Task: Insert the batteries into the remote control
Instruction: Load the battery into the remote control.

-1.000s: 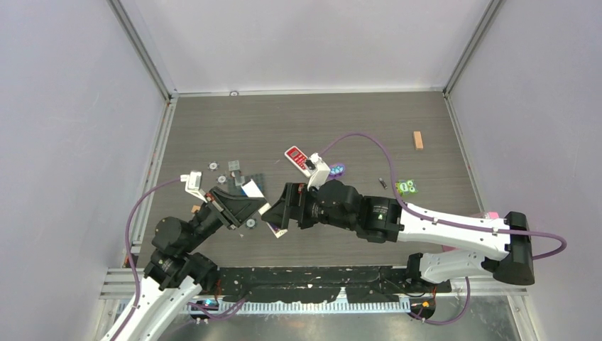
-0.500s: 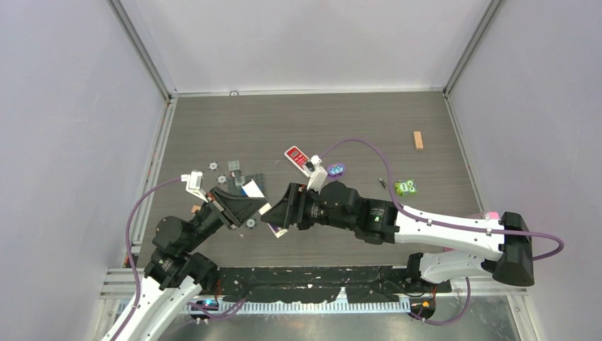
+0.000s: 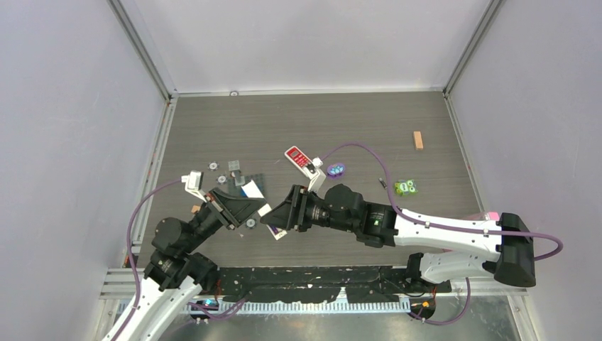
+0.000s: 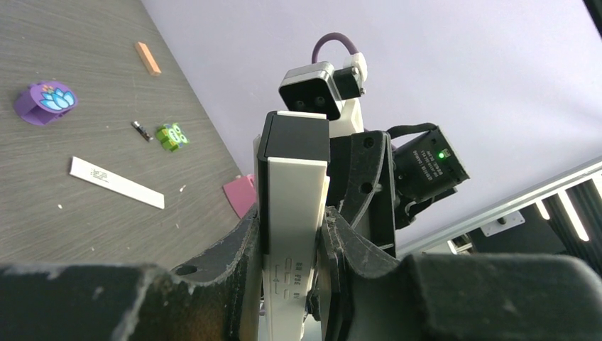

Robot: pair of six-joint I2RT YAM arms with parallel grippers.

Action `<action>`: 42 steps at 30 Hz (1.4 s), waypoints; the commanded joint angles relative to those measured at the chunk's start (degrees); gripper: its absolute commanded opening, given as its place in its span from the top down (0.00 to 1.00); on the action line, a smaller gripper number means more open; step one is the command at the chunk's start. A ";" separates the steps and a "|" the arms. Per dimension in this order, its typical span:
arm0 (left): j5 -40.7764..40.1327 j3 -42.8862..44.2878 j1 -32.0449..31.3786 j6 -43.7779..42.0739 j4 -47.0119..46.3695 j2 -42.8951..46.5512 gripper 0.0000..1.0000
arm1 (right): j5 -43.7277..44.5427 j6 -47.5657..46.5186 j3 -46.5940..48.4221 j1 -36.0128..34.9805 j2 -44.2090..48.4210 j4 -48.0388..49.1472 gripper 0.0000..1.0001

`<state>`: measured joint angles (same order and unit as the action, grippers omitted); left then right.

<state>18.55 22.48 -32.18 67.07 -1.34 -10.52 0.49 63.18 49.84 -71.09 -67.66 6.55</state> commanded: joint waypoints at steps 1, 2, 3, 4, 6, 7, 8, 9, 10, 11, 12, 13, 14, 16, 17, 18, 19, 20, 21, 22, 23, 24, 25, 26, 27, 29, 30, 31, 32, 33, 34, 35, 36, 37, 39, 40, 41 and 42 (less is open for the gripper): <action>-1.76 1.62 -0.03 5.84 -6.79 1.84 1.00 | 0.39 0.18 -2.16 0.34 0.95 0.59 0.52; -2.02 1.73 -0.04 6.57 -6.65 2.00 1.00 | 0.39 0.10 -2.46 0.34 1.19 0.84 0.55; -2.24 1.75 -0.06 7.14 -6.46 2.13 1.00 | 0.37 -0.12 -2.55 0.34 1.33 1.17 0.56; -2.40 1.83 -0.03 7.92 -6.12 2.20 1.00 | 0.38 -0.27 -2.51 0.38 1.44 1.18 0.58; -2.74 1.95 -0.05 9.24 -5.17 2.31 1.00 | -1.00 -0.92 -2.22 0.32 1.35 1.13 0.59; -2.92 1.93 -0.05 10.17 -4.58 2.27 1.00 | -1.40 -1.43 -2.08 0.33 1.20 1.11 0.59; -3.19 1.95 -0.06 11.13 -3.96 2.29 1.00 | -1.82 -1.88 -1.87 0.36 1.16 1.17 0.59; -3.41 1.89 -0.01 12.18 -3.39 2.27 1.00 | -1.86 -2.08 -1.73 0.39 1.11 1.18 0.60; -3.78 1.80 -0.06 13.51 -2.57 2.39 1.00 | -1.73 -2.68 -1.70 0.33 1.12 1.21 0.60; -4.24 1.70 -0.03 15.01 -0.82 2.49 1.00 | -1.55 -2.92 -1.73 0.38 1.28 1.20 0.60; -4.75 1.52 0.02 16.29 0.00 2.76 1.00 | -1.17 -3.27 -1.79 0.35 1.38 1.26 0.61; -5.20 1.44 -0.04 17.20 0.86 2.97 1.00 | -1.14 -3.47 -1.80 0.34 1.63 1.40 0.65; -5.45 1.46 -0.06 18.24 1.92 3.16 1.00 | -0.85 -3.95 -1.69 0.34 1.73 1.02 0.66; -5.92 1.47 -0.01 18.65 3.41 3.49 1.00 | -0.69 -4.63 -1.00 0.34 1.94 -0.17 0.68; -5.99 1.55 -0.02 18.44 4.23 3.54 1.00 | -0.68 -4.73 -0.65 0.34 2.10 -0.33 0.66; -6.08 1.67 0.03 18.03 4.87 3.55 1.00 | 0.78 -4.79 -0.51 0.34 2.18 -0.33 0.64; -6.07 1.76 -0.01 17.53 5.20 3.47 1.00 | 0.94 -4.85 -0.35 0.38 2.40 -0.06 0.56; -6.07 1.78 -0.06 17.16 5.44 3.45 1.00 | 1.10 -4.94 -0.36 0.39 2.51 0.77 0.51; -5.99 1.61 -0.02 16.76 5.53 3.41 1.00 | 1.27 -4.92 -0.36 0.41 3.10 1.20 0.41; -6.02 1.52 -0.03 16.11 5.50 3.48 1.00 | 1.88 -4.78 -0.45 0.42 3.43 1.98 0.36; -6.06 1.46 -0.02 15.31 5.90 3.50 1.00 | 2.23 -4.75 -0.45 0.38 4.23 2.20 0.27; -6.20 1.43 -0.05 14.90 6.21 3.56 1.00 | 2.83 -4.91 -0.45 0.41 5.04 2.65 0.21; -6.24 1.24 -0.06 14.28 6.40 3.73 1.00 | 3.00 -5.13 -0.23 0.44 5.37 2.80 0.20; -6.24 0.99 -0.01 13.92 6.49 3.86 1.00 | 3.05 -5.64 -0.03 0.48 5.97 2.54 0.17; -6.24 0.78 -0.04 13.62 6.58 4.06 1.00 | 3.03 -6.04 0.40 0.59 6.23 1.85 0.17; -6.25 0.51 -0.02 13.35 6.48 4.38 1.00 | 2.63 -6.76 0.70 0.72 6.78 1.04 0.16; -6.21 0.39 -0.05 13.21 6.40 4.50 1.00 | 2.47 -6.89 0.76 0.79 6.96 0.72 0.16; -6.17 0.34 -0.02 13.09 6.19 4.62 1.00 | 2.03 -7.29 0.77 0.89 6.98 0.26 0.16; -6.16 0.29 -0.04 12.87 6.14 4.63 1.00 | 1.78 -7.50 0.82 0.92 6.85 0.02 0.16; -6.15 0.33 -0.07 12.78 6.09 4.65 1.00 | 1.26 -7.88 0.84 1.01 6.76 -0.51 0.16; -6.07 0.37 -0.01 12.64 6.02 4.64 1.00 | 0.87 -8.15 0.93 1.07 6.36 -0.72 0.17; -6.01 0.46 0.02 12.51 5.88 4.61 1.00 | 0.49 -8.55 0.99 1.05 6.11 -1.02 0.17; -6.03 0.51 -0.06 12.36 5.82 4.58 1.00 | -0.57 -8.75 1.14 1.04 5.47 -1.15 0.18; -5.86 0.68 -0.03 12.30 5.69 4.54 1.00 | -1.96 -9.08 1.27 1.04 5.19 -1.24 0.19; -5.58 0.83 -0.03 12.09 5.58 4.31 1.00 | -3.22 -9.48 1.71 1.07 3.99 -1.27 0.22; -5.59 0.81 -0.07 12.05 5.60 4.31 1.00 | -3.72 -9.52 1.91 1.05 3.36 -1.23 0.25; -5.54 0.91 -0.03 12.10 5.57 4.30 1.00 | -3.91 -9.60 1.96 1.04 2.80 -1.13 0.30; -5.54 0.88 -0.05 12.01 5.53 4.29 1.00 | -4.25 -9.59 2.00 1.11 2.58 -1.07 0.32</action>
<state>13.04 22.46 -32.23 80.31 6.76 -6.46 -1.21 55.20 49.08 -70.15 -63.86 4.64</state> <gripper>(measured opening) 0.293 0.722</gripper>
